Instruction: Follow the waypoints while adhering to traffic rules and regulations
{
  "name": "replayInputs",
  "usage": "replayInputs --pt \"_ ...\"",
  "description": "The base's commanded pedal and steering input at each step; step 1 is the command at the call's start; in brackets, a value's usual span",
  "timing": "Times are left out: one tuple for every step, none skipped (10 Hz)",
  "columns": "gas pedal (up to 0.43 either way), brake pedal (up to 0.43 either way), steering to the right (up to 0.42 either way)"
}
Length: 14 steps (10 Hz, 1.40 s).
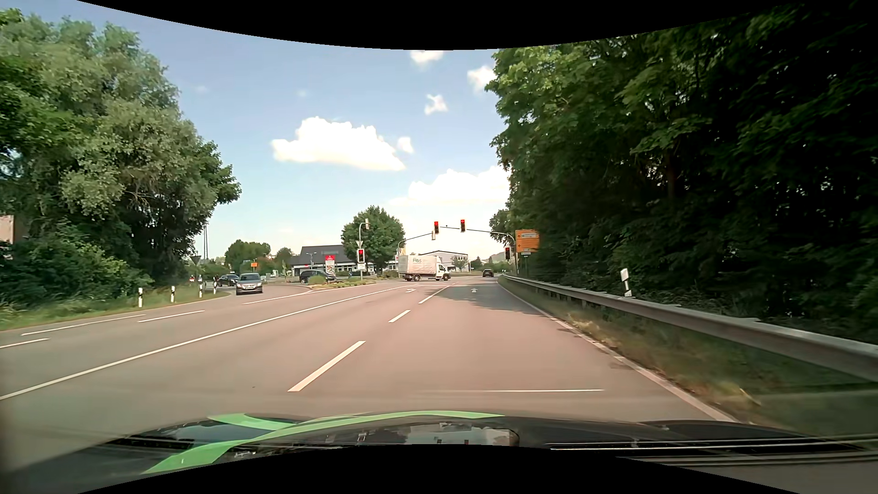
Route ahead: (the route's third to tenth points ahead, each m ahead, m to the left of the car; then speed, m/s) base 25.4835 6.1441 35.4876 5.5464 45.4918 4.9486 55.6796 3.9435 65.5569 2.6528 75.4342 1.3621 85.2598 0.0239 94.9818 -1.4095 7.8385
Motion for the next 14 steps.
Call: replayInputs --pt "0.000 0.073 -0.001" --pt "0.000 0.073 -0.001" --pt "0.000 0.073 0.000" --pt "0.000 0.043 0.003" --pt "0.000 0.024 0.007" --pt "0.000 0.006 0.008" --pt "0.000 0.006 0.008" --pt "0.000 0.006 0.008" --pt "0.000 0.018 0.008" --pt "0.000 0.024 0.008" --pt "0.000 0.024 0.008" --pt "0.000 0.018 0.008" --pt "0.000 0.006 0.006" --pt "0.000 0.006 0.006"
